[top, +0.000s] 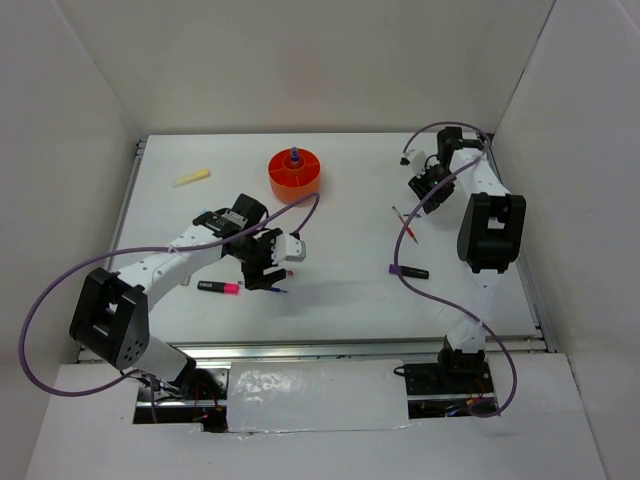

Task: Sort the stationery into containers
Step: Pick up the pen cap from the center of the board.

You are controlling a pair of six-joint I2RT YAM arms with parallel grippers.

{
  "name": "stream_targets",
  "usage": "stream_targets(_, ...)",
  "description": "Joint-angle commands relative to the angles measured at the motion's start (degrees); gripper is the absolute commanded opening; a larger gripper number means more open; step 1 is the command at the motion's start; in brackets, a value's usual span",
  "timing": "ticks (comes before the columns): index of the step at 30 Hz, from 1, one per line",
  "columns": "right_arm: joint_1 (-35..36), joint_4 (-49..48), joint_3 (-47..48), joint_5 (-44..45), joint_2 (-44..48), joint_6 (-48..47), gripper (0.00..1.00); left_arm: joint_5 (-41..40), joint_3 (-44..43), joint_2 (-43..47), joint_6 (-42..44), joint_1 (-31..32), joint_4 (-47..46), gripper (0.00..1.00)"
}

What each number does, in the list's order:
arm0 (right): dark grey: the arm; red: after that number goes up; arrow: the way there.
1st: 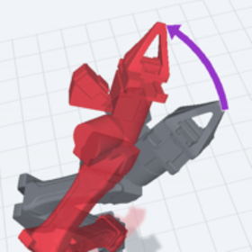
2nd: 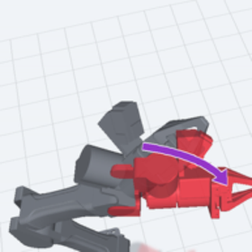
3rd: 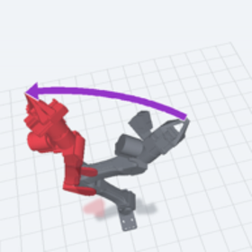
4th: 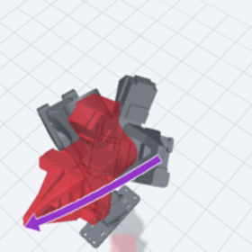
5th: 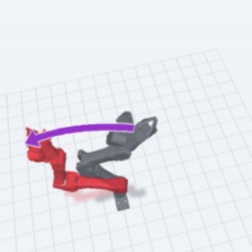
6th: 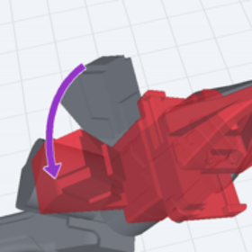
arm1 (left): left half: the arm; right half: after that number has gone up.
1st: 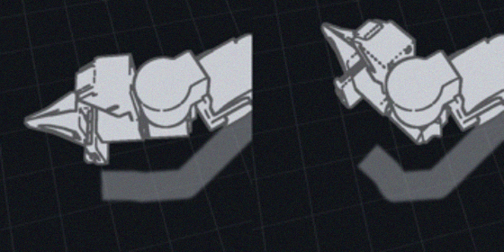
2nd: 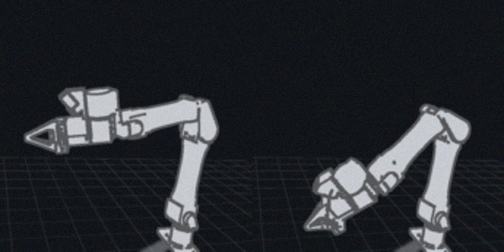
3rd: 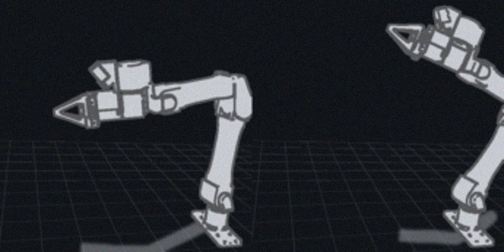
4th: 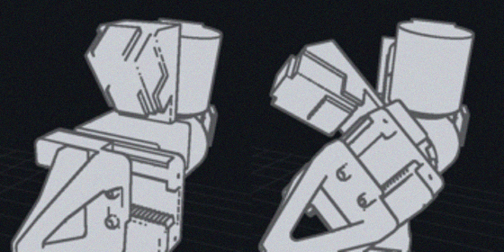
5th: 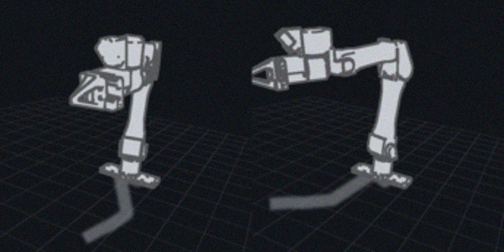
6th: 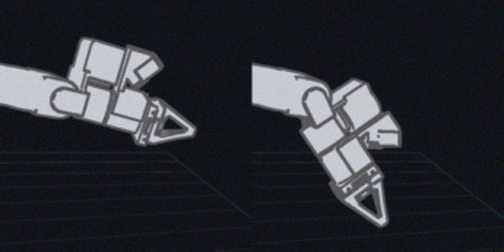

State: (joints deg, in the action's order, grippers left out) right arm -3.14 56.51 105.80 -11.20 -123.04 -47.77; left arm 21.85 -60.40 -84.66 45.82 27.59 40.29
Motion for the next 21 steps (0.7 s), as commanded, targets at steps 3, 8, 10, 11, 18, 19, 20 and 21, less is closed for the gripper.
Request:
stream_targets(3, 1.4, 6.2, 1.7, 0.1, -1.6, -12.0, 0.45, 2.8, -1.7, -0.3, 1.2, 0.3, 1.6, 0.84)
stream_targets(8, 2.8, 4.8, 0.7, -2.1, -1.7, -13.7, 0.45, 1.6, -0.4, -0.1, 0.9, 0.3, 0.5, 0.83)
stream_targets(10, 2.8, 4.6, 1.5, -2.0, -2.6, -13.8, 0.45, 1.8, -0.5, -0.3, 0.8, 0.3, 0.7, 0.83)
stream_targets(11, 2.8, 4.6, 1.9, -1.9, -3.0, -13.8, 0.45, 1.9, -0.6, -0.4, 1.1, 0.3, 0.8, 0.83)
stream_targets(18, 5.9, 4.6, 4.1, -0.1, -5.6, -15.9, 0.46, 1.4, -0.6, -0.9, 1.6, 0.3, 1.1, 0.83)
stream_targets(19, 5.9, 4.4, 4.2, 0.3, -5.8, -16.0, 0.47, 1.3, -0.7, -0.9, 1.6, 0.3, 0.9, 0.83)
stream_targets(20, 5.9, 3.8, 4.3, 0.5, -6.1, -16.2, 0.47, 1.2, -0.7, -1.0, 1.6, 0.3, 0.9, 0.83)
stream_targets(21, 5.9, 3.5, 4.5, 0.6, -6.2, -16.4, 0.48, 1.3, -0.7, -1.3, 1.6, 0.4, 1.0, 0.83)
